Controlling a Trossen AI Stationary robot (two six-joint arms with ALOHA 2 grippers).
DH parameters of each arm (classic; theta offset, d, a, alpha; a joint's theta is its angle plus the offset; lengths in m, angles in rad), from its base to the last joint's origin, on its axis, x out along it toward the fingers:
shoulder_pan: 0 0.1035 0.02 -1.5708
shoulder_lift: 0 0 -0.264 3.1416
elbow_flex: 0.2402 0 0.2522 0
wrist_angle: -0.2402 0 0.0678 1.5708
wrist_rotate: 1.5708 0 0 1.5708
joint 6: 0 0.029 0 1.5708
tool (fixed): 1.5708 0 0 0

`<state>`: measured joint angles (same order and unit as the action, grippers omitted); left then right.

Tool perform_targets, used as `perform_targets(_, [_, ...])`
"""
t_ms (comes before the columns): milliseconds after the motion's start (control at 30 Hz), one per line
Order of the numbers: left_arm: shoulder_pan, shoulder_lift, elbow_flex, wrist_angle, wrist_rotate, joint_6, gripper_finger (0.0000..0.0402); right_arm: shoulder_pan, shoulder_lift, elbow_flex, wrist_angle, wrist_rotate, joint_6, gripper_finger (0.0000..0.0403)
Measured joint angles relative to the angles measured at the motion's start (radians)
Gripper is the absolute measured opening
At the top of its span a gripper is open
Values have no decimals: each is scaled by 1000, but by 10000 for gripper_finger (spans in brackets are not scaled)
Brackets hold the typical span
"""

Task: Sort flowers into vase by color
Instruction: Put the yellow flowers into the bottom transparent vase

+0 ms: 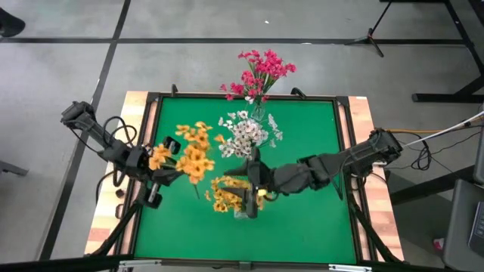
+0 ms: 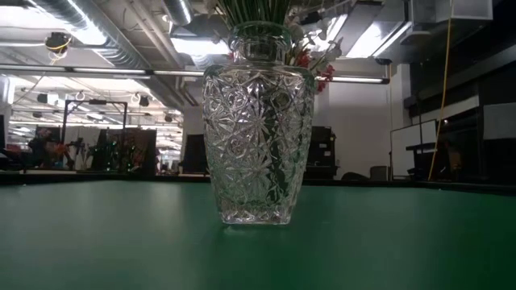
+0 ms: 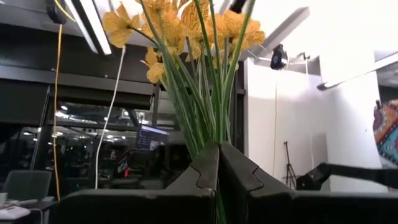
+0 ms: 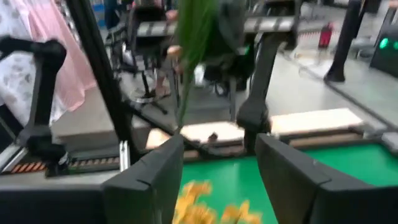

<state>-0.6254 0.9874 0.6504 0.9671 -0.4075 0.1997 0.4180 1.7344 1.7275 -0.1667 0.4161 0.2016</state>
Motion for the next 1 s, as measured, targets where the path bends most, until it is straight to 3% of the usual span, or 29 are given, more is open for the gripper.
perform_targets(433, [14, 137, 106, -2, 11, 46, 0, -13, 18, 0, 179, -51, -230, 241])
perform_targets(867, [37, 173, 126, -10, 12, 17, 0, -18, 62, -1, 265, -55, -300, 256])
perform_targets(1000, [38, 173, 126, -12, 10, 14, 0, -28, 80, -1, 314, -114, -305, 256])
